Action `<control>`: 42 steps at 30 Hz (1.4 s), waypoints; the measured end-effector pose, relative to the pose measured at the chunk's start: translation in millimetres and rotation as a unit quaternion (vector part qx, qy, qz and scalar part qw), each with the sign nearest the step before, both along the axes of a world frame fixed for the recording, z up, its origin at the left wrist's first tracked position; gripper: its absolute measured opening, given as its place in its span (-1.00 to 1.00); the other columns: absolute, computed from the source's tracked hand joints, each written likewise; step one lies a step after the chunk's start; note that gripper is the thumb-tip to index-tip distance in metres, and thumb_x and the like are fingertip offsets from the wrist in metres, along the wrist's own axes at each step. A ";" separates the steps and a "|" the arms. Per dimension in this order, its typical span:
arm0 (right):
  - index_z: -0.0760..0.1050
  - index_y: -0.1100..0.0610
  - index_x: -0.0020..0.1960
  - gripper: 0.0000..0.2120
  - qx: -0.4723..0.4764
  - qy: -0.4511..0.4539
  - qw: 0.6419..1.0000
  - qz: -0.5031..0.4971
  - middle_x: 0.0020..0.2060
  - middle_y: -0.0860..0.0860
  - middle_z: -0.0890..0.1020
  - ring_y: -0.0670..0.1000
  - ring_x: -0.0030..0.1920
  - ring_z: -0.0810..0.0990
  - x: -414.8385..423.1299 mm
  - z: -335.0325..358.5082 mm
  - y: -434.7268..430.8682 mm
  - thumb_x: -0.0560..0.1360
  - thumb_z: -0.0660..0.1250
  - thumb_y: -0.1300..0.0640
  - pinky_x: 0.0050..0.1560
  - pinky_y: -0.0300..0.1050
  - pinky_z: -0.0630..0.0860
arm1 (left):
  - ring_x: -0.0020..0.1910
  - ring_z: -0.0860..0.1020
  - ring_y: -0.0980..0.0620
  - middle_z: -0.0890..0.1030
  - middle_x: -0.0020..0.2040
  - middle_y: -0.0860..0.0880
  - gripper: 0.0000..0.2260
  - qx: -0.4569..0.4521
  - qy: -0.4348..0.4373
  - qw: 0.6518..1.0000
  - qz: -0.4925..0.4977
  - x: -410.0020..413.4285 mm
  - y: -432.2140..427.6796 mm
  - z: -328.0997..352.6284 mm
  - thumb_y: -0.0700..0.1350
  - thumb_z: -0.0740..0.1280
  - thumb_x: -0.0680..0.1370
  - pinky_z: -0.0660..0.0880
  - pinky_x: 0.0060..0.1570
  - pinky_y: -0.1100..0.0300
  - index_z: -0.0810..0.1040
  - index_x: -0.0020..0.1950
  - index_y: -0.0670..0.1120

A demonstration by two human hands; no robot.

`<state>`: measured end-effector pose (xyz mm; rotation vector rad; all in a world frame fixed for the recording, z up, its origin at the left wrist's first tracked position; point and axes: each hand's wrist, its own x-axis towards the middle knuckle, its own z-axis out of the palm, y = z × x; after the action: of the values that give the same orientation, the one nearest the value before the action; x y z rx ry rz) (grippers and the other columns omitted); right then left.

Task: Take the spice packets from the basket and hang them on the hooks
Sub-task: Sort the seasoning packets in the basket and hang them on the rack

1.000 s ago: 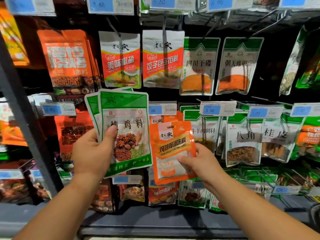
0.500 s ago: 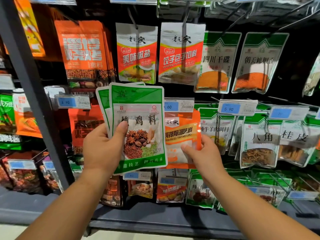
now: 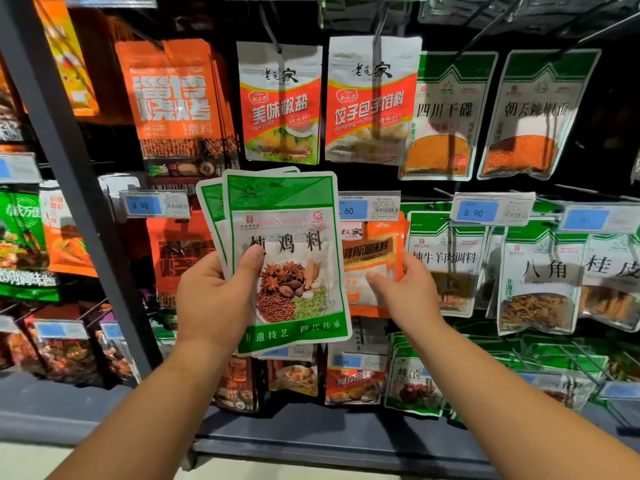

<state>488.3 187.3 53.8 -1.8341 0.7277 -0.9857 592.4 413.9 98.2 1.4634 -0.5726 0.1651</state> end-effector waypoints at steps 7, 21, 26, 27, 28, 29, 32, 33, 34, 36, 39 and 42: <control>0.54 0.11 0.11 -0.84 -0.039 0.039 0.998 -0.009 -0.06 -0.05 0.64 -0.09 -0.08 0.58 14.0 3.2 -13.9 0.56 0.44 0.13 -0.22 -0.25 0.41 | -0.17 0.66 0.23 0.70 -0.22 0.19 -0.88 -0.006 0.001 1.000 -0.003 0.4 -4.9 -2.3 0.03 0.42 0.56 0.61 -0.10 0.14 0.65 -0.15 0.07; 0.40 0.03 0.15 -0.80 -0.053 0.079 0.995 0.005 -0.12 -0.18 0.54 -0.15 -0.21 0.55 -34.6 23.4 8.7 0.60 0.37 0.04 -0.25 -0.21 0.48 | -0.08 0.70 0.20 0.74 -0.12 0.17 -0.97 -0.025 0.045 0.998 -0.044 -14.6 -11.6 1.6 -0.01 0.45 0.54 0.59 -0.09 0.23 0.69 -0.06 0.07; 0.60 0.00 -0.02 -0.63 0.020 0.030 0.997 0.066 -0.08 0.00 0.71 0.08 0.01 0.68 -59.8 31.2 12.2 0.61 0.20 -0.26 0.08 0.06 0.59 | -0.14 0.70 0.20 0.75 -0.14 0.13 -0.84 -0.035 0.055 0.995 -0.078 -27.0 -24.2 2.8 0.04 0.48 0.45 0.59 -0.16 0.25 0.70 -0.03 0.03; 0.61 -0.03 -0.05 -0.56 0.049 0.017 0.995 0.083 -0.06 0.01 0.72 0.10 0.04 0.68 -64.9 32.4 13.9 0.56 0.16 -0.35 0.15 0.17 0.59 | -0.16 0.71 0.20 0.75 -0.16 0.14 -0.85 -0.038 0.057 0.994 -0.086 -29.7 -28.2 2.9 0.02 0.49 0.45 0.59 -0.20 0.29 0.70 -0.02 0.02; 0.62 -0.07 -0.08 -0.53 0.066 0.008 0.993 0.096 -0.05 -0.01 0.72 0.10 0.05 0.68 -70.2 33.6 15.5 0.53 0.14 -0.40 0.19 0.24 0.58 | -0.15 0.71 0.20 0.75 -0.16 0.15 -0.88 -0.041 0.058 0.993 -0.092 -32.4 -32.1 2.9 -0.04 0.51 0.47 0.59 -0.22 0.34 0.70 -0.02 0.02; 0.62 -0.10 -0.12 -0.55 0.074 0.000 0.991 0.108 -0.06 -0.04 0.72 0.08 0.06 0.67 -76.4 36.2 18.2 0.56 0.14 -0.39 0.21 0.27 0.57 | -0.13 0.72 0.20 0.75 -0.13 0.17 -0.90 -0.041 0.057 0.993 -0.098 -35.6 -36.0 3.2 -0.09 0.52 0.48 0.59 -0.22 0.37 0.70 -0.02 0.01; 0.63 -0.12 -0.13 -0.64 0.062 0.001 0.989 0.134 -0.10 -0.09 0.70 -0.02 0.02 0.66 -94.1 38.7 20.4 0.57 0.21 -0.33 0.22 0.15 0.58 | -0.11 0.72 0.20 0.75 -0.09 0.14 -0.85 -0.027 0.056 0.991 -0.121 -48.0 -49.3 6.2 -0.17 0.54 0.47 0.60 -0.17 0.37 0.71 0.01 -0.01; 0.61 -0.10 -0.13 -0.66 0.045 0.009 0.989 0.139 -0.16 -0.11 0.68 -0.05 -0.04 0.66 -100.2 40.1 21.1 0.55 0.26 -0.32 0.18 0.07 0.59 | -0.11 0.73 0.18 0.76 -0.09 0.11 -0.83 -0.031 0.064 0.988 -0.136 -53.1 -54.1 8.0 -0.21 0.54 0.46 0.61 -0.17 0.36 0.71 0.02 -0.03; 0.60 -0.11 -0.17 -0.73 0.034 0.009 0.989 0.146 -0.23 -0.14 0.67 -0.08 -0.11 0.66 -106.2 41.4 20.7 0.55 0.32 -0.26 0.09 -0.02 0.59 | -0.13 0.73 0.16 0.76 -0.10 0.08 -0.81 -0.042 0.077 0.984 -0.155 -59.2 -59.2 10.0 -0.26 0.54 0.46 0.60 -0.19 0.37 0.70 0.02 -0.07; 0.62 -0.14 -0.09 -0.91 0.038 -0.003 0.988 0.152 -0.17 -0.17 0.71 -0.12 -0.11 0.69 -116.9 40.9 14.9 0.57 0.40 -0.10 -0.05 -0.16 0.56 | -0.17 0.73 0.13 0.75 -0.11 0.04 -0.79 -0.054 0.095 0.976 -0.187 -71.2 -70.4 12.8 -0.35 0.51 0.45 0.59 -0.23 0.39 0.68 0.04 -0.15; 0.61 0.07 0.14 -0.79 0.068 -0.029 0.987 0.141 0.03 0.00 0.74 0.05 0.06 0.71 -128.9 41.7 7.4 0.57 0.44 -0.02 0.08 0.04 0.63 | -0.21 0.73 0.13 0.75 -0.19 0.06 -0.80 -0.049 0.084 0.974 -0.206 -87.8 -84.9 13.8 -0.36 0.53 0.43 0.59 -0.28 0.38 0.67 0.00 -0.17; 0.59 0.07 0.13 -0.76 0.086 -0.039 0.987 0.129 0.03 0.14 0.72 0.20 0.04 0.69 -140.1 42.2 -1.7 0.55 0.46 -0.04 0.11 0.21 0.60 | -0.25 0.72 0.16 0.74 -0.18 0.06 -0.84 -0.024 0.062 0.975 -0.211 -99.6 -93.8 14.4 -0.28 0.55 0.43 0.57 -0.33 0.39 0.68 -0.02 -0.15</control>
<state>348.2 185.7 96.1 -1.6793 0.4968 -0.7948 492.8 320.0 112.6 1.2644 -0.7584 -0.2435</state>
